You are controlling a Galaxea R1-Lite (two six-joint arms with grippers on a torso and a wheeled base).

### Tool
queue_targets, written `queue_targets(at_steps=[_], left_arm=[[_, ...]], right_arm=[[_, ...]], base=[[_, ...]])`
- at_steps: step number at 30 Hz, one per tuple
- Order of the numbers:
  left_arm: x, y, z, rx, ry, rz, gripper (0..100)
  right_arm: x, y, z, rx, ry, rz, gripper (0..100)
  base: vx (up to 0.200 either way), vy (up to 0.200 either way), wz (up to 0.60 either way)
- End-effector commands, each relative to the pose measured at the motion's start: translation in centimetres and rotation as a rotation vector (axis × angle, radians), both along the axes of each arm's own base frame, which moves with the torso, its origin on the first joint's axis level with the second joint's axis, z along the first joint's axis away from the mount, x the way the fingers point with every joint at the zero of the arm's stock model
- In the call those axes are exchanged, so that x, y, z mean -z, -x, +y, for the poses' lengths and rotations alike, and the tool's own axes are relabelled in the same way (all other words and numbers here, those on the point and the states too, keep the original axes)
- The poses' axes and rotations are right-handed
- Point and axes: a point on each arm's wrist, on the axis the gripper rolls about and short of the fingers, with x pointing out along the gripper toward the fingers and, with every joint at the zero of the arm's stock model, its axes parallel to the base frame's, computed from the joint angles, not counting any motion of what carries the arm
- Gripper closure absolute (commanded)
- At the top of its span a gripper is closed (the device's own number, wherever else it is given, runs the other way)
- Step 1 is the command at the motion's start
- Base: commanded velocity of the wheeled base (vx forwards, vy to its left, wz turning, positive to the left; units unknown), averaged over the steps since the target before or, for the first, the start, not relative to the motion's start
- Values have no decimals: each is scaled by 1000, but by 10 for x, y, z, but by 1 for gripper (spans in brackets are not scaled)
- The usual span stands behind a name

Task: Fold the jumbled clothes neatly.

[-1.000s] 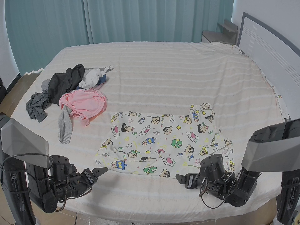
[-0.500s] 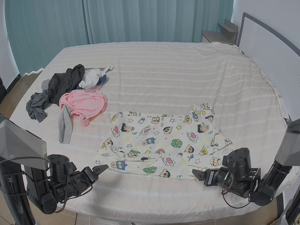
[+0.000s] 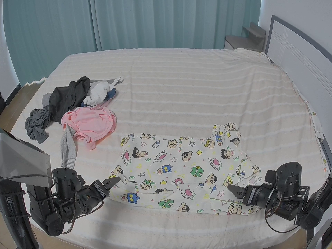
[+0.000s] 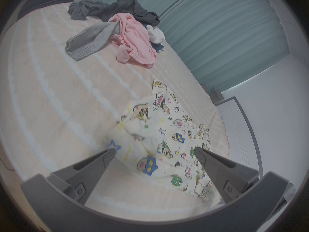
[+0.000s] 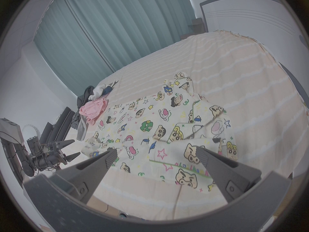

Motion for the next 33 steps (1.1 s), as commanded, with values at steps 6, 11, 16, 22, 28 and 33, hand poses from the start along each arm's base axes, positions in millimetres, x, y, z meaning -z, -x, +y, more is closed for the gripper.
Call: queue_targets(at_steps=[6,11,16,22,28,33], left_arm=[[-9,-21,-5,-73,3,-106,0],[-2,-16,-4,-63,-10,-67,0],[9,-11,-1,-36,-84,-34,0],[19,-8,16,59,-290,-39,0],[30,13,41,317,-435,-14,0],[32,14,43,390,-385,-22,0]], right_arm=[[-3,-4,3,-1,-10,-16,0],[-2,-3,2,-1,-3,-10,0],[0,-1,0,-3,6,-2,0],[1,5,-2,-6,14,8,0],[-1,13,-8,-4,12,5,0],[-4,17,-11,-3,5,-1,0]], base=[[0,0,0],[0,0,0],[120,0,0],[0,0,0],[0,0,0],[0,0,0]])
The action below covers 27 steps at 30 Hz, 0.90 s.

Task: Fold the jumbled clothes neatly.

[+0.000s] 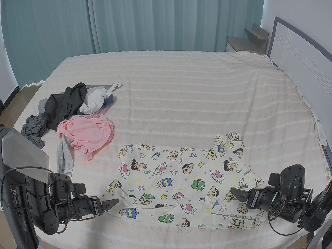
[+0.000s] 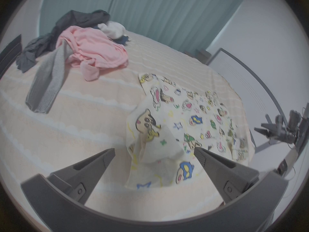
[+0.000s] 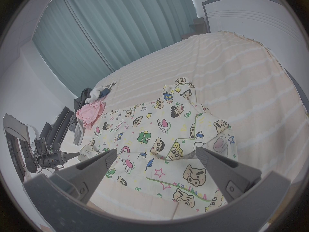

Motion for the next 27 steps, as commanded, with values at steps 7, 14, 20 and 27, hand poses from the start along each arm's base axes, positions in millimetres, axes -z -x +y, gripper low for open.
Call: queue_targets(at_steps=[7,14,20,27], left_arm=[[11,8,9,141,21,36,0],[28,10,9,213,-40,66,0],[31,5,8,232,-38,51,0],[31,2,8,233,-38,40,0]], right_arm=[[-4,8,-5,1,-13,-10,0],[-5,8,-5,2,-15,-12,0],[-4,8,-5,2,-15,-9,0],[-4,7,-5,2,-15,-9,0]], base=[[0,0,0],[0,0,0],[0,0,0],[0,0,0]])
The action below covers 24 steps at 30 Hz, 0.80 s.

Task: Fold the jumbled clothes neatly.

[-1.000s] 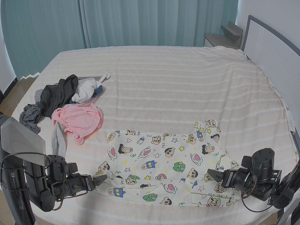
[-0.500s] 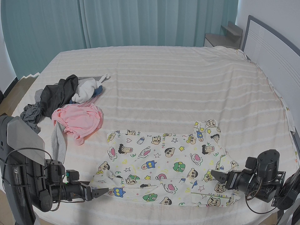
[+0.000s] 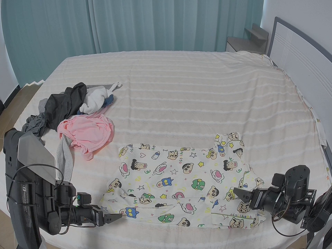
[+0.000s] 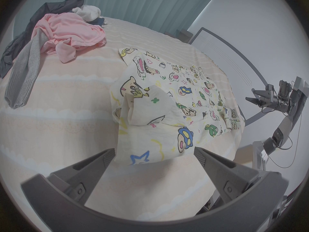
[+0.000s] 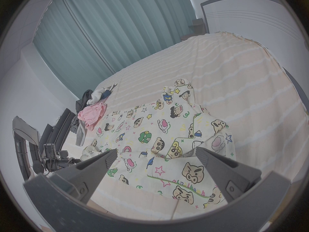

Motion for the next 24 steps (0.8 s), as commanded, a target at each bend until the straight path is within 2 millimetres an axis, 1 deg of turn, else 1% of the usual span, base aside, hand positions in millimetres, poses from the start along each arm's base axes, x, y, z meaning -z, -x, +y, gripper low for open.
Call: queue_targets(at_steps=[1,4,15,16,24], left_arm=[[0,-3,-1,2,2,-21,0],[-1,-9,-1,1,5,-45,0],[2,-10,-9,37,5,-49,0],[2,-11,-10,39,5,-50,100],[5,-8,-10,49,-8,-37,100]], right_arm=[[0,0,0,-1,1,1,0],[0,0,0,0,0,2,0],[0,-1,1,-6,-6,3,0],[0,-1,1,-6,-6,3,0],[1,0,0,-11,-9,8,0]], base=[[0,0,0],[0,0,0],[0,0,0],[0,0,0],[0,0,0]])
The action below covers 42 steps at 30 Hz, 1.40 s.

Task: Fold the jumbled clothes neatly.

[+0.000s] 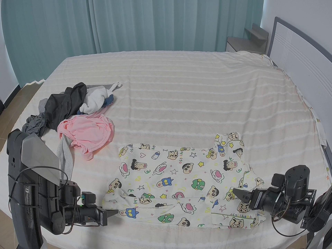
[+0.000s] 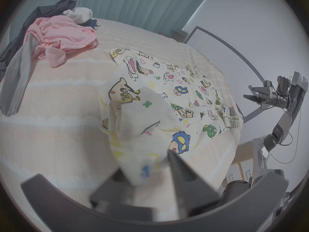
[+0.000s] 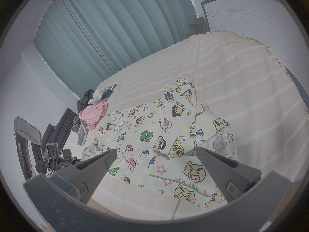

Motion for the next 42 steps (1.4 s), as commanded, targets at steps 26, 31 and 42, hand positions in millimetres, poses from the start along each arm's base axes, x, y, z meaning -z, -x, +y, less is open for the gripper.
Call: queue_targets(at_steps=[26,31,42], left_arm=[[10,27,25,124,-87,83,100],[19,25,32,75,-122,88,100],[30,26,26,103,-119,99,0]], right_arm=[[3,-4,-6,21,-2,19,0],[4,-4,-6,14,-3,25,0],[7,-5,-6,12,2,38,0]], base=[[0,0,0],[0,0,0],[0,0,0]])
